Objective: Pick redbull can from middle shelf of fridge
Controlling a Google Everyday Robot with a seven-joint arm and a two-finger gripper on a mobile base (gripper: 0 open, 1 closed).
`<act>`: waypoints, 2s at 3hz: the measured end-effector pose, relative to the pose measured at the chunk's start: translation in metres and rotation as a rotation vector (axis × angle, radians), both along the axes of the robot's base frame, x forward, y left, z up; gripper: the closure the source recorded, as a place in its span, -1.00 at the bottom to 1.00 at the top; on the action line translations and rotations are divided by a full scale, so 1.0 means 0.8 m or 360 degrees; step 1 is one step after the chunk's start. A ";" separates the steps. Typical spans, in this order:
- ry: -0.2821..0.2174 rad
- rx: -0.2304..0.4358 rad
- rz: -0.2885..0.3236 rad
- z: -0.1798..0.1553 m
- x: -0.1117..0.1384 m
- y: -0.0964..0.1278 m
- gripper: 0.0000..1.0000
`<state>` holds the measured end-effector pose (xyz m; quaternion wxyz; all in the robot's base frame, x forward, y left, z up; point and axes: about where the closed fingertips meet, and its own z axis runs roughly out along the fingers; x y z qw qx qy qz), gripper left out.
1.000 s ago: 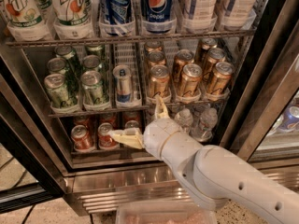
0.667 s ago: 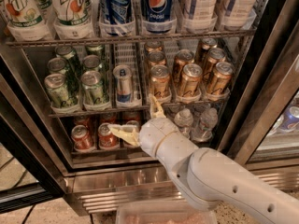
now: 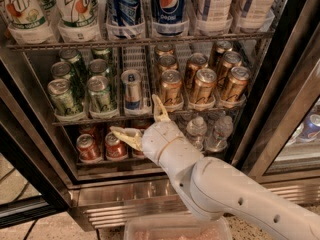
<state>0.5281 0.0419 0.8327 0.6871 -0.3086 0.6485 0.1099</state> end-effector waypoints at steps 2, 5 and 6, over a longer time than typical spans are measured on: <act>-0.0093 -0.0031 -0.0050 0.013 0.011 0.003 -0.40; -0.0117 -0.0002 -0.0152 0.014 0.030 0.007 -0.26; -0.0124 0.0016 -0.0233 0.012 0.038 0.002 -0.26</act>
Offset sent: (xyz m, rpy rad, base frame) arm 0.0133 0.0023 0.0145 -0.0282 -0.0855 -0.0522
